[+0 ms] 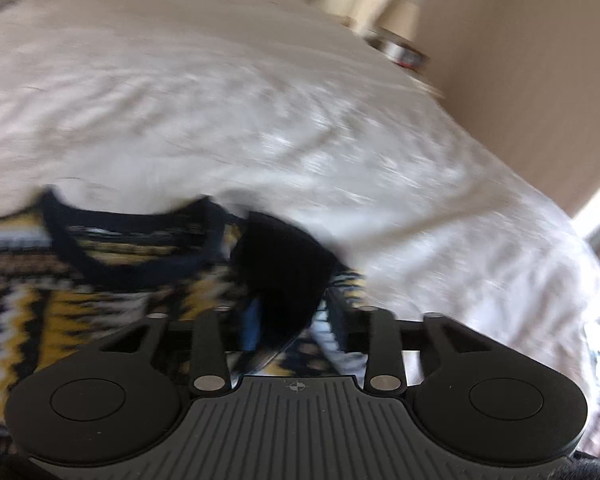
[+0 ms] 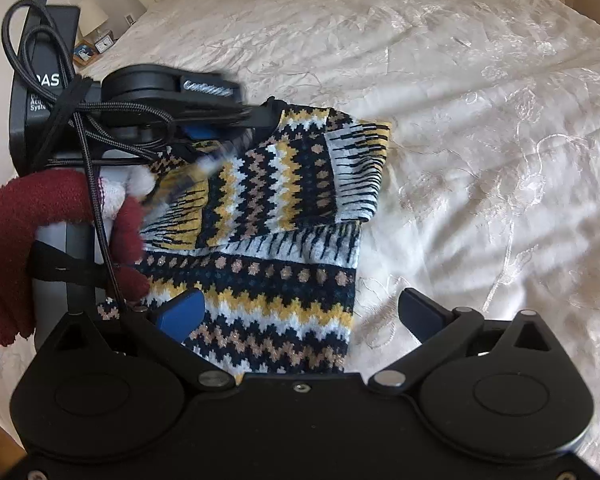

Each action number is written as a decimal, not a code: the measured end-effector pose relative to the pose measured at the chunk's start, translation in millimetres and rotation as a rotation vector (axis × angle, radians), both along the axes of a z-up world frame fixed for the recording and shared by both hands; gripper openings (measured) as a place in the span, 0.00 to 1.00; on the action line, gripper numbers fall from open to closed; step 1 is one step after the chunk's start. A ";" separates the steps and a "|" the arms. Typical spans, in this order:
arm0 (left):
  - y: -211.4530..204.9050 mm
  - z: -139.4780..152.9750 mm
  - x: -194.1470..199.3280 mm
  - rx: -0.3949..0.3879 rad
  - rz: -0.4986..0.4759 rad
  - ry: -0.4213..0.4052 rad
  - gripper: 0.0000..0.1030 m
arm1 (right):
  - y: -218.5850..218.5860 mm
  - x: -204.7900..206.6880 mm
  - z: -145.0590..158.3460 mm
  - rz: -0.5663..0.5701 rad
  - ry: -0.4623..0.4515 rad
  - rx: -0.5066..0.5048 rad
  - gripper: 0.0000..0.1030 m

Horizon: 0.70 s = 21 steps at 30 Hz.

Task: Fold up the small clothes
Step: 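Carry the cuff with the left tool across the sweater body and lay it down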

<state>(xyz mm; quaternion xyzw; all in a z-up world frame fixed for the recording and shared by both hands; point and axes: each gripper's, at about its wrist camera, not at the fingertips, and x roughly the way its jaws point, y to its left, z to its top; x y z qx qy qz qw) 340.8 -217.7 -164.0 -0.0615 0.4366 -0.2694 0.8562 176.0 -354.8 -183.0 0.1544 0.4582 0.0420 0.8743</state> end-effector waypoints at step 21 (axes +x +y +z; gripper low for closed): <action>178.6 -3.2 -16.1 0.248 0.271 0.057 0.38 | 0.2 113.9 -13.8 0.014 -0.051 0.005 0.97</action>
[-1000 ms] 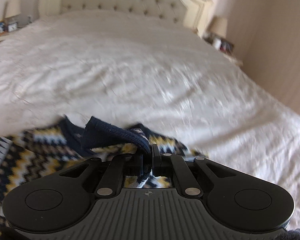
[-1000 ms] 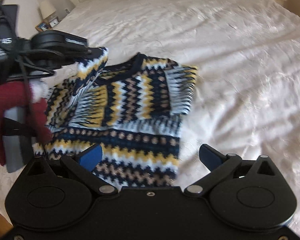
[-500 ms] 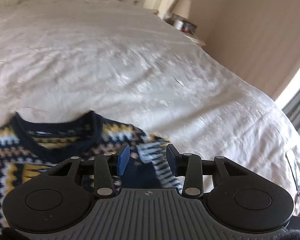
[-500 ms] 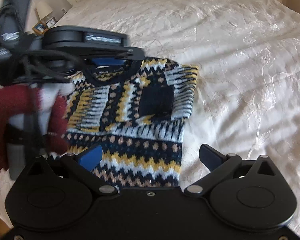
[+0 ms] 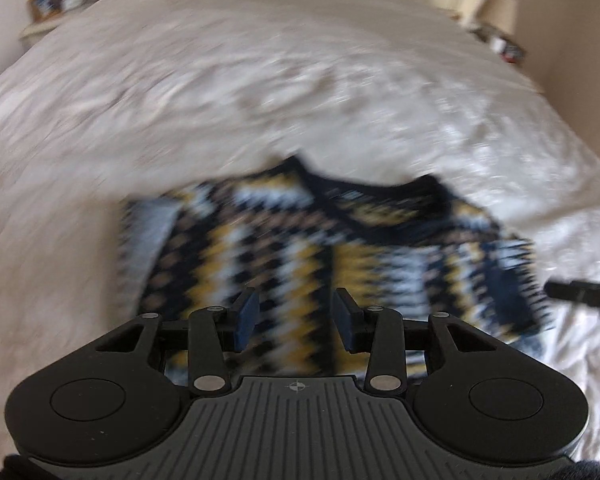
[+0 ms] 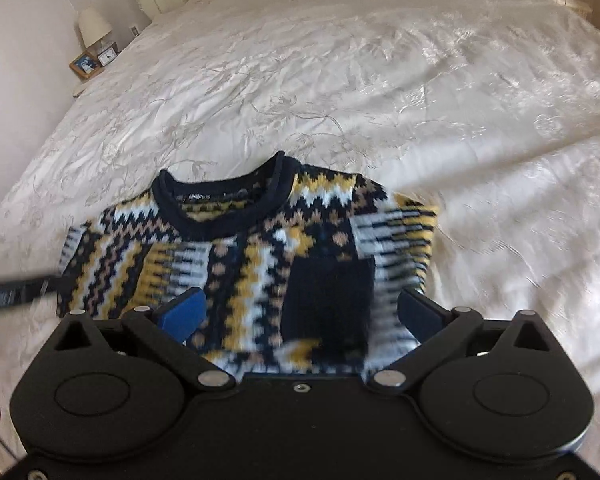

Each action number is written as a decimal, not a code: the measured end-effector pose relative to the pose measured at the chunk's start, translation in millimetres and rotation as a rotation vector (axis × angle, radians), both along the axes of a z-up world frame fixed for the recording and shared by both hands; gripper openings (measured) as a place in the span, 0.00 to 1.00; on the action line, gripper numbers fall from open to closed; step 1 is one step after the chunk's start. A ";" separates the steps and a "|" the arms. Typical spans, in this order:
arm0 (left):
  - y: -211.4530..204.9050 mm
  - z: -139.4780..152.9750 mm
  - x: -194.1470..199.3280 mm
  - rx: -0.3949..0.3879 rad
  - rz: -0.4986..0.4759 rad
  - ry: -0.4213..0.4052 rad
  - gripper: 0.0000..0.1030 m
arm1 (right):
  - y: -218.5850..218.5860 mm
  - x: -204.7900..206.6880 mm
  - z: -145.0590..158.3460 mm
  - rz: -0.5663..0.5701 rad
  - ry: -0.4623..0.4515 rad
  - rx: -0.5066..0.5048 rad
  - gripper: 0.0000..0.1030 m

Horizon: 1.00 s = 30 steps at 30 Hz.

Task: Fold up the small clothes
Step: 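Carry the cuff with the left tool across the sweater body and lay it down, then open the left tool to release the cuff and withdraw both tools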

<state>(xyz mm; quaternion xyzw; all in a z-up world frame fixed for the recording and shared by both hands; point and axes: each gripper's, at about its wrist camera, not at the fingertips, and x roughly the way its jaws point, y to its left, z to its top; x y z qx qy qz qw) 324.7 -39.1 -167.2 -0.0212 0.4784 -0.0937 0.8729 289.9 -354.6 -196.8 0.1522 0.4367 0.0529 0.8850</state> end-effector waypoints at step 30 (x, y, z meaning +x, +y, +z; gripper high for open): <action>43.1 -13.6 -5.0 -0.021 0.086 0.029 0.38 | -17.6 38.2 28.9 0.001 -0.073 -0.018 0.14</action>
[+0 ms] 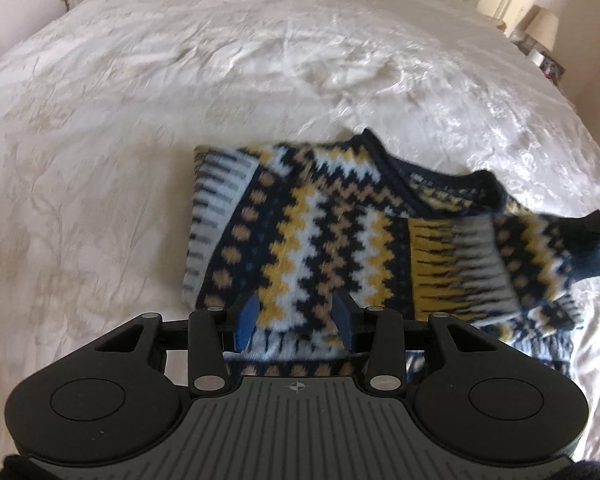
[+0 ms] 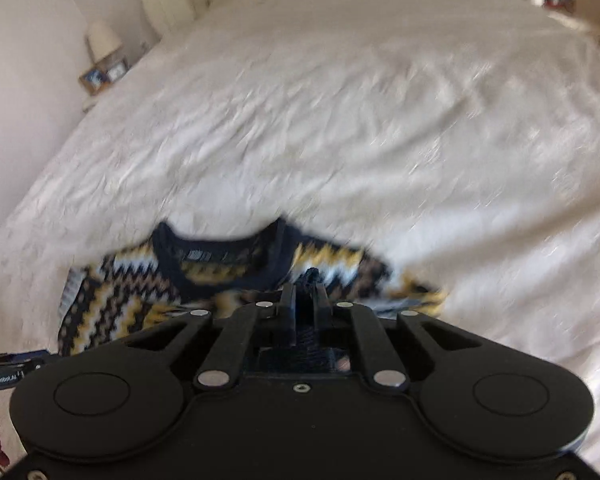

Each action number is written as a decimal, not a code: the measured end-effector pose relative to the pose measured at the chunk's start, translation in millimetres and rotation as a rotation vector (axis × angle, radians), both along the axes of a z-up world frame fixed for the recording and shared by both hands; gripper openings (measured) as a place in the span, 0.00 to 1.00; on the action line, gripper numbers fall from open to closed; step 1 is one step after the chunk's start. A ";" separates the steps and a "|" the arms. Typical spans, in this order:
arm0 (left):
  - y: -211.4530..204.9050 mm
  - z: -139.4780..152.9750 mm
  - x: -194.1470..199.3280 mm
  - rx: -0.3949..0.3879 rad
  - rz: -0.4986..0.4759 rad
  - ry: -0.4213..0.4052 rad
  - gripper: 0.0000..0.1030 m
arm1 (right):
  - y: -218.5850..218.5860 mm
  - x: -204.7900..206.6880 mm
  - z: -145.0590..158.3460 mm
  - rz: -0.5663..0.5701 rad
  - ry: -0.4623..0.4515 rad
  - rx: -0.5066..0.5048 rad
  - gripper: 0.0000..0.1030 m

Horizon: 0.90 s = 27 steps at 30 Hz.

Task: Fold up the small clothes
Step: 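Open the left tool to release the cuff and withdraw both tools, then move both open tools toward the navy ribbed hem of the sweater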

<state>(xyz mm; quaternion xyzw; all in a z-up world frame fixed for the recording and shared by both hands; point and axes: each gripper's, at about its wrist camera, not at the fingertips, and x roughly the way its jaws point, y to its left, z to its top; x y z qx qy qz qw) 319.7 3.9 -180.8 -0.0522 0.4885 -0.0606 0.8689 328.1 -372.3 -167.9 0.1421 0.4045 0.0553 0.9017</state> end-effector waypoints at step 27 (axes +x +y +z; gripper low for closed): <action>-2.5 -27.8 58.2 0.062 -0.064 -0.037 0.38 | -12.6 3.8 -36.1 -0.071 0.041 -0.175 0.57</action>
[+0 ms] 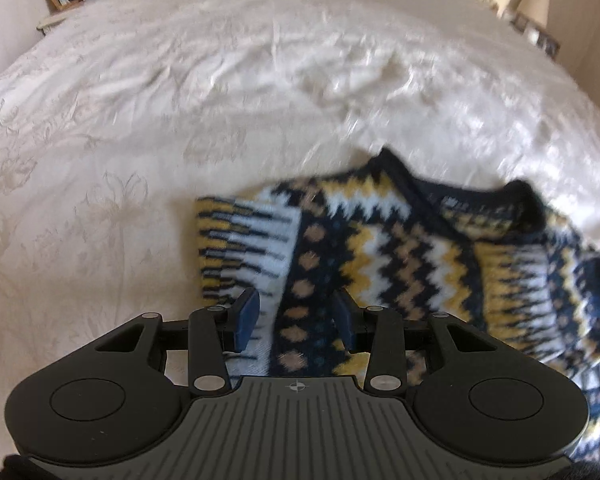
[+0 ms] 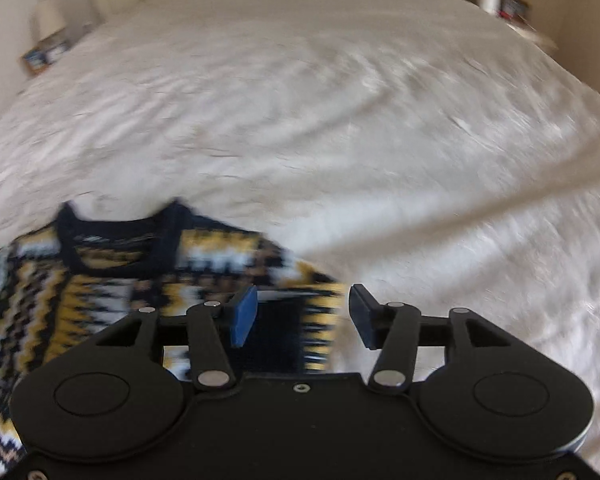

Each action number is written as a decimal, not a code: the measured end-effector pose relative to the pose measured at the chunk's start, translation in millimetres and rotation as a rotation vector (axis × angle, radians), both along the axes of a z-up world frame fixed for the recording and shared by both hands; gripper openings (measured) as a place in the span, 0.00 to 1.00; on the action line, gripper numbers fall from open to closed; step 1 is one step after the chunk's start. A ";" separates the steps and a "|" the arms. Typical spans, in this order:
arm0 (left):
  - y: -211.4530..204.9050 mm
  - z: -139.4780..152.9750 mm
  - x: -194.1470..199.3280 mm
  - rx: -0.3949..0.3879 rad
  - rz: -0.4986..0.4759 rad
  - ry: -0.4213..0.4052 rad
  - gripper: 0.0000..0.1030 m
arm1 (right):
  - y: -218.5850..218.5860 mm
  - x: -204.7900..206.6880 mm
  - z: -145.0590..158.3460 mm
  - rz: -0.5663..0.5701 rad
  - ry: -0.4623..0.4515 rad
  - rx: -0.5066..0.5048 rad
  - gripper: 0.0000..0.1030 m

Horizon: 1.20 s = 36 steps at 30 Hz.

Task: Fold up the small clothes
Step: 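Move both open tools toward the navy ribbed hem of the sweater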

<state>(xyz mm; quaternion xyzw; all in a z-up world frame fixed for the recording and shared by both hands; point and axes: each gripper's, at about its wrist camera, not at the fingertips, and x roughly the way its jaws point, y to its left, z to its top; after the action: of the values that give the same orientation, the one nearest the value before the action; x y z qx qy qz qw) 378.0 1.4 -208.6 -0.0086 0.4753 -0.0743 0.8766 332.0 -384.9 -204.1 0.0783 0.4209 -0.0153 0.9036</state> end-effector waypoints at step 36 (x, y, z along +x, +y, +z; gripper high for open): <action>8.2 35.6 -167.9 -0.095 -0.120 0.085 0.87 | 130.6 -147.5 19.6 0.135 0.107 0.042 1.00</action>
<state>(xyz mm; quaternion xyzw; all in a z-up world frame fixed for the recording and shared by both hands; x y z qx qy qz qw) 210.0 9.6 -173.0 -0.0250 0.5077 -0.1485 0.8483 184.5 -254.3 -184.4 0.0679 0.4731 0.0505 0.8770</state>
